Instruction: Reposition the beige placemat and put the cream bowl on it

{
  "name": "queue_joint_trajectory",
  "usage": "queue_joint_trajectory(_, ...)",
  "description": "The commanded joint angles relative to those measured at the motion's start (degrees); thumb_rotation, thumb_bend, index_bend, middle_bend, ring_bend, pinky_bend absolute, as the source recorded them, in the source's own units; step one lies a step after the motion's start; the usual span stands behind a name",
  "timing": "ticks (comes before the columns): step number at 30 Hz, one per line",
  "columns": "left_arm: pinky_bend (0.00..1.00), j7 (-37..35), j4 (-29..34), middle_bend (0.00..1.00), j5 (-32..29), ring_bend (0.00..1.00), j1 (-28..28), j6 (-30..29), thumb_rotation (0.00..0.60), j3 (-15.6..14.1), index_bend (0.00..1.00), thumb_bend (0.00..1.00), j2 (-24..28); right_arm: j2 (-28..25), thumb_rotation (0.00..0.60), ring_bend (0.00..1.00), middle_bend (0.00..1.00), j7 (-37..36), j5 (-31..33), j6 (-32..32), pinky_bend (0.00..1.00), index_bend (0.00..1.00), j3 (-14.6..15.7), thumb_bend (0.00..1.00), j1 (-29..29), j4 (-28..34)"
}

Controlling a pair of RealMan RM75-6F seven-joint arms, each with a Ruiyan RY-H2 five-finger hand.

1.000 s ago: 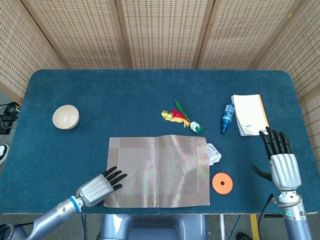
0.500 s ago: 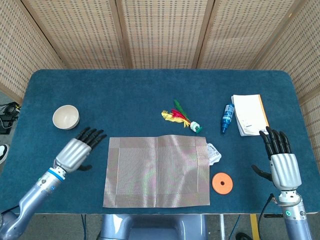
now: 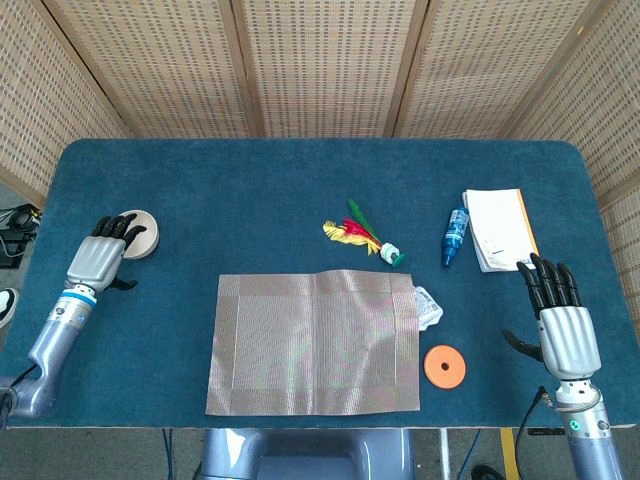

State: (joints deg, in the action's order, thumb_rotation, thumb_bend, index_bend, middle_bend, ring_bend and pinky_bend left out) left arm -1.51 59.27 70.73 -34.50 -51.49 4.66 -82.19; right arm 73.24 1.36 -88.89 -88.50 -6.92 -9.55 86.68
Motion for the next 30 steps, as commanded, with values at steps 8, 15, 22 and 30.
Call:
queue_joint_trajectory(8,0.0,-4.81,-11.97,0.0,-1.4,0.0,-1.68,6.4,0.6,1.5,0.21,0.02,-6.86,0.02,0.6,0.0,0.0,-0.34,0.49,0.37,0.0,0.07,-0.17,0.0,-0.09,-0.35)
queue_joint_trajectory(15,0.0,-5.32,-16.82,0.0,-1.69,0.0,-2.03,8.07,0.6,2.01,0.48,0.38,-9.35,0.07,0.6,0.0,0.0,-0.47,0.72,0.5,0.0,0.07,-0.26,0.0,-0.12,-0.51)
queue_joint_trajectory(22,0.0,-2.67,-19.01,0.0,-3.62,0.0,-1.99,9.23,0.6,3.19,0.63,0.5,-10.52,0.12,0.6,0.0,0.0,-0.42,0.61,0.53,0.0,0.07,-0.21,0.0,-0.18,-0.51)
queue_joint_trajectory(30,0.0,-1.87,-14.66,0.0,-3.04,0.0,-1.56,6.16,0.6,4.2,0.72,0.52,-8.62,-0.01,0.6,0.0,0.0,-0.64,0.51,0.3,0.0,0.07,-0.24,0.0,-0.11,-0.37)
